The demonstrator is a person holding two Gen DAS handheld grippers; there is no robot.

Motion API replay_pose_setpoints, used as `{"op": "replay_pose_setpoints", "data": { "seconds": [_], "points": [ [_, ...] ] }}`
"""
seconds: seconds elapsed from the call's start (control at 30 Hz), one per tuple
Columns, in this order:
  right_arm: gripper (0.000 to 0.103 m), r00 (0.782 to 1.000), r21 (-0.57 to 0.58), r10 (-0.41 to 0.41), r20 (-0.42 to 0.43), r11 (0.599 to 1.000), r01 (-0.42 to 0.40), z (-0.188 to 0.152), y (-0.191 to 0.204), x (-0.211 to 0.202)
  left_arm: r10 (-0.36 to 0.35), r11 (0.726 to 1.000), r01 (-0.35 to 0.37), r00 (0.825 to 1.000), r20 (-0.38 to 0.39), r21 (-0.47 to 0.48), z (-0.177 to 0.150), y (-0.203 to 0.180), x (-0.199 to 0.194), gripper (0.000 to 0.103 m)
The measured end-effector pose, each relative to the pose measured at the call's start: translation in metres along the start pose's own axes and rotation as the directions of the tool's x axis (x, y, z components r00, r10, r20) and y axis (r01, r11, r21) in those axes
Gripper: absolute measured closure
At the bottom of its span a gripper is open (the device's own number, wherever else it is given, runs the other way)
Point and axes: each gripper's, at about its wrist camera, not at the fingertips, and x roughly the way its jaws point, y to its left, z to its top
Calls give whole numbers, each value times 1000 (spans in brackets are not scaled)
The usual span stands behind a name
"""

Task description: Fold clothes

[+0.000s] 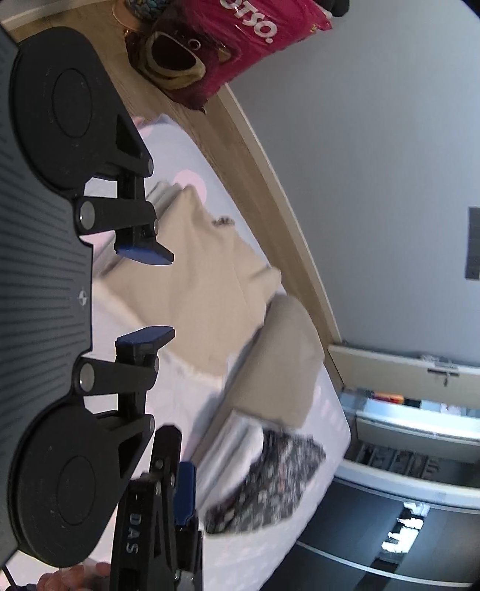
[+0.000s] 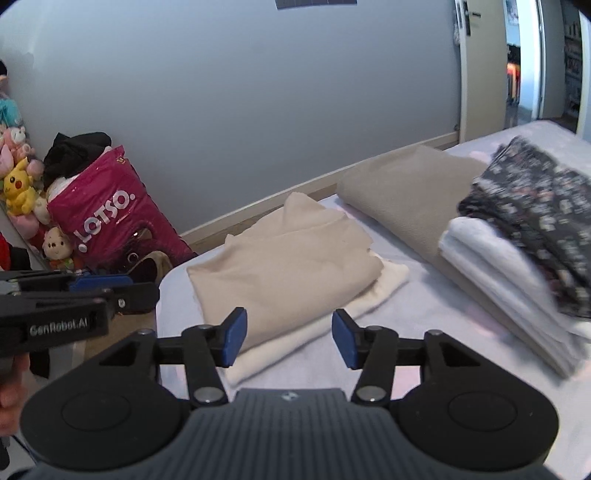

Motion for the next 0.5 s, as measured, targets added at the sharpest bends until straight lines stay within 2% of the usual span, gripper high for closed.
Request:
{"op": "replay_pose_setpoints", "data": {
  "seconds": [0.07, 0.2, 0.3, 0.4, 0.5],
  "points": [
    [46, 1000, -10, -20, 14, 1000, 20, -4, 6, -20, -19, 1000, 19, 1000, 10, -21, -6, -6, -15, 65],
    [43, 998, -34, -50, 43, 998, 51, -21, 17, -59, 39, 999, -38, 999, 37, -34, -19, -19, -40, 52],
    [35, 994, -52, -74, 83, 995, 79, -35, 27, -76, 47, 998, -45, 998, 48, -45, -30, -23, -51, 44],
    [34, 990, -48, -97, 100, 994, 102, -52, 34, -87, 53, 996, -49, 998, 43, -72, -42, -25, -58, 40],
    [34, 985, -31, -128, 117, 991, 132, -70, 39, -98, 81, 995, -78, 995, 51, -54, -54, -32, -63, 35]
  ]
}}
